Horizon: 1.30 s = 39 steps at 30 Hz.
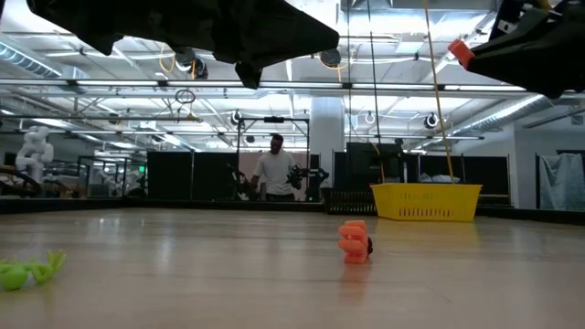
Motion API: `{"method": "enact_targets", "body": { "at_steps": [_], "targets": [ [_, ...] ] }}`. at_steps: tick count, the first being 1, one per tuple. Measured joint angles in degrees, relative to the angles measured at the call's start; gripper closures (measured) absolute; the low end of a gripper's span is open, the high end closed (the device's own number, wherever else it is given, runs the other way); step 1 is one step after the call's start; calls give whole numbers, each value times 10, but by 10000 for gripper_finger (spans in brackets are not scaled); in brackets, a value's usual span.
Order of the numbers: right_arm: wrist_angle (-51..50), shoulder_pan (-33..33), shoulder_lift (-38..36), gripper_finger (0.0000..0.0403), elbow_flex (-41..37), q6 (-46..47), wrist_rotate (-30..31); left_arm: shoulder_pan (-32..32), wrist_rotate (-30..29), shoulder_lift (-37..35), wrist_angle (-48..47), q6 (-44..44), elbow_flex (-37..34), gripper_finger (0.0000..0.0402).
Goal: Sort Halloween decoration
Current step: Put the orange skeleton toy into the green basket
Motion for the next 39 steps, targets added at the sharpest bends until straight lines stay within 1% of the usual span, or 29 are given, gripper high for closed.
{"method": "enact_targets", "body": {
  "at_steps": [10,13,21,29,31,34,36,39],
  "targets": [
    [0,-2,0,390,0,99,0,0,0,0,0,0,0,396],
    [0,-11,0,390,0,157,0,0,0,0,0,0,0,396],
    [0,-57,0,390,0,357,0,0,0,0,0,0,0,396],
    [-6,-109,-9,390,0,468,0,0,1,0,0,4,0,396],
    [-33,-123,-26,390,5,491,0,4,1,0,0,7,0,396],
    [-131,-144,-65,390,27,514,0,10,1,0,2,19,0,396],
    [-230,-166,-94,390,55,528,-1,14,1,0,2,18,0,396],
    [-417,-211,-133,390,122,553,-2,17,1,0,2,18,0,396]
  ]
}}
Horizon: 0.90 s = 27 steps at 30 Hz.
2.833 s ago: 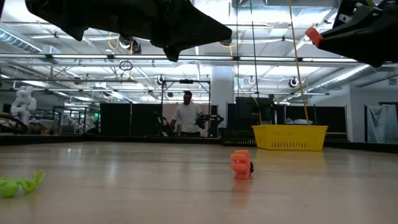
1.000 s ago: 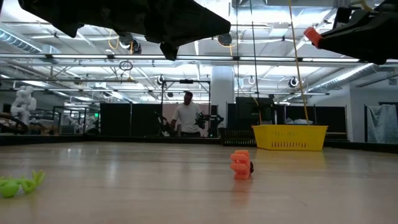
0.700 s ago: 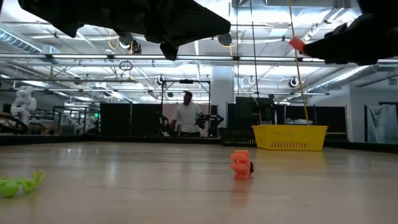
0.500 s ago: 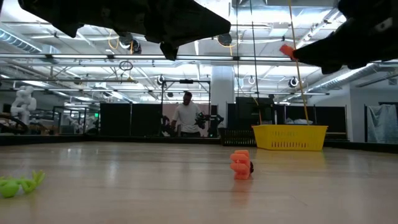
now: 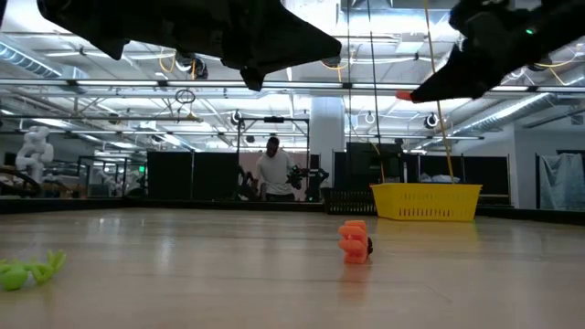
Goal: Sort Halloween decoration
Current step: Put the orange skeleton toy into the green basket
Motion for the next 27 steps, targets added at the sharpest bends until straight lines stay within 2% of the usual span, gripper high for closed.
{"method": "enact_targets", "body": {
  "at_steps": [5,9,13,21,24,27],
  "targets": [
    [-291,-101,-14,390,137,22,0,0,-1,0,0,0,0,396],
    [-401,-198,4,390,211,0,-24,2,-1,0,1,0,0,396],
    [-425,-303,24,390,243,-59,-91,6,-1,0,6,0,1,396],
    [-432,-510,86,390,252,-132,-239,6,-1,0,8,0,1,396],
    [-432,-567,119,390,252,-146,-270,6,-1,0,9,1,1,396],
    [-430,-609,150,390,252,-154,-270,6,-2,0,14,9,1,396]
  ]
}}
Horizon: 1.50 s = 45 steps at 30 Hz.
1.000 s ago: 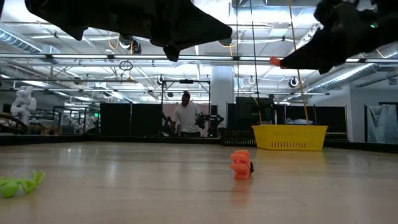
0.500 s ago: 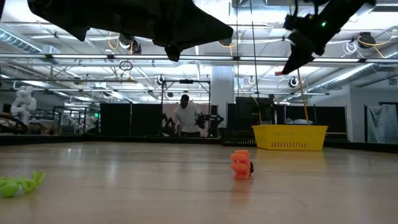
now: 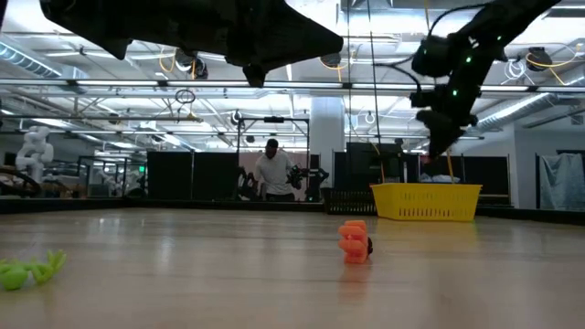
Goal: Sort Halloween decoration
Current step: Put the orange skeleton toy into the green basket
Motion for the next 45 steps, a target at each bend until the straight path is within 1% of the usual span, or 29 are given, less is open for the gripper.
{"method": "enact_targets", "body": {
  "at_steps": [6,13,22,28,32,34,37,41,45],
  "targets": [
    [15,-55,57,390,0,-23,0,0,0,0,0,2,0,396],
    [16,-88,113,382,0,-39,0,0,-2,0,0,2,0,396],
    [42,-115,136,354,0,-27,-1,0,-2,0,-1,2,0,396],
    [30,-118,131,321,0,-24,-1,0,-2,0,-2,2,0,396],
    [21,-116,109,285,-1,-24,-9,0,-2,0,-2,2,0,396],
    [17,-110,85,267,-1,-23,-33,0,-2,0,-6,1,0,396],
    [11,-91,31,247,-1,-12,-86,0,-2,0,-9,2,0,396],
    [-1,-36,-55,235,-1,8,-124,0,-2,0,-11,2,0,396],
    [-6,52,-138,234,-1,31,-156,0,-16,0,-13,2,0,396]
  ]
}}
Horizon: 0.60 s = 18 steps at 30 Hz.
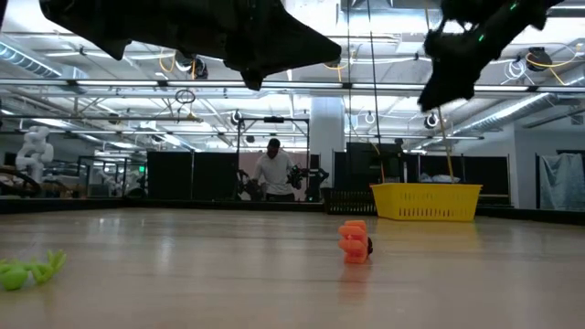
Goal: Sort Halloween decoration
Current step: Put the orange skeleton toy into the green basket
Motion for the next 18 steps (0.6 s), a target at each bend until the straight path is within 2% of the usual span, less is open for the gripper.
{"method": "enact_targets", "body": {
  "at_steps": [6,12,15,18],
  "targets": [
    [27,167,-88,234,-24,51,-100,-1,-20,0,-43,-1,0,396],
    [91,340,-122,234,-97,87,-96,-5,-34,0,-94,-42,0,396],
    [180,421,-118,234,-150,93,-86,-17,-34,0,-99,-56,0,396],
    [264,499,-98,234,-194,92,-47,-44,-35,0,-103,-58,0,396]
  ]
}}
